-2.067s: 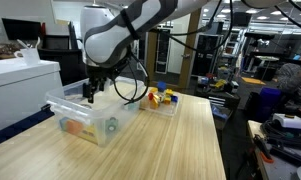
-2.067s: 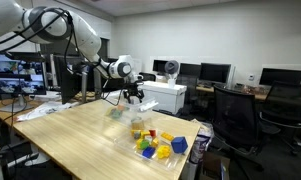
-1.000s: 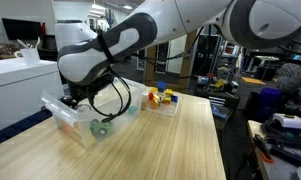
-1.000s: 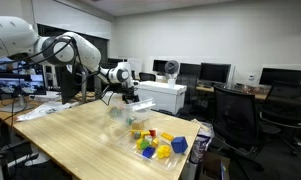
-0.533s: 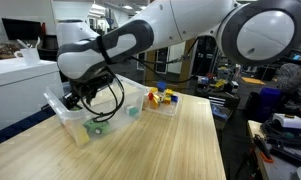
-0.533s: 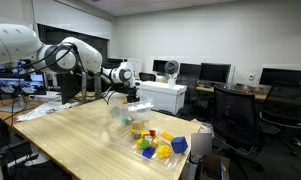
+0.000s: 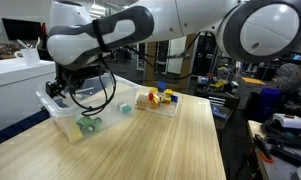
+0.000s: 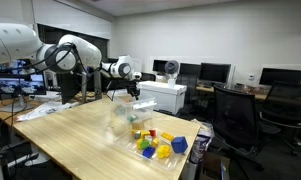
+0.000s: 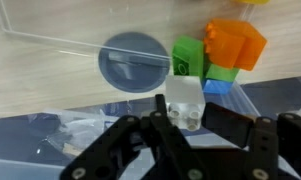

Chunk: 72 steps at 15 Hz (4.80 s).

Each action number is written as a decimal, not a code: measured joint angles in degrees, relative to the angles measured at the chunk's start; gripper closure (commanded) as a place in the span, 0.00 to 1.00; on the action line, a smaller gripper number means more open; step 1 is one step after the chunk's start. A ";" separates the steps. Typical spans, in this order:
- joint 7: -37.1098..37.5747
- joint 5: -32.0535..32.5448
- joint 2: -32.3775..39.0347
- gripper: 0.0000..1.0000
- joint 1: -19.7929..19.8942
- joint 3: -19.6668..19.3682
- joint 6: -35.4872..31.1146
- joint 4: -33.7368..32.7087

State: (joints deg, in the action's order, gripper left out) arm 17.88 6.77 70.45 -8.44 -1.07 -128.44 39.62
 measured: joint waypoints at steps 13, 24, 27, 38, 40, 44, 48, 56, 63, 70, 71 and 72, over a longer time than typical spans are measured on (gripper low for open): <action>-13.75 0.04 -7.40 0.85 1.51 4.58 -3.75 13.67; -17.68 -4.11 -25.74 0.85 7.42 4.82 -10.22 48.01; -17.55 -4.71 -31.70 0.85 7.22 5.17 -16.04 60.85; -15.02 -23.55 -55.69 0.85 13.40 10.03 -49.66 82.02; -15.02 -27.44 -56.78 0.85 18.06 10.16 -53.23 84.13; -14.66 -33.38 -56.62 0.85 28.08 9.27 -56.28 87.36; -7.50 -34.80 -49.95 0.85 25.04 -3.91 -56.97 90.08; 6.19 -34.05 -41.12 0.00 -8.92 -32.52 -54.83 81.49; 3.66 -25.84 -45.16 0.00 -20.33 -25.89 -32.42 66.70; -2.40 -10.53 -30.20 0.00 -7.26 -3.93 -14.81 52.47; -5.03 -8.44 -29.60 0.00 -5.85 -3.50 -12.17 50.32; -6.86 -6.76 -29.43 0.00 -5.45 -3.35 -11.31 49.58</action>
State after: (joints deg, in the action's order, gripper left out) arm 11.02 0.01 41.02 -13.90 -4.42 -139.75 89.20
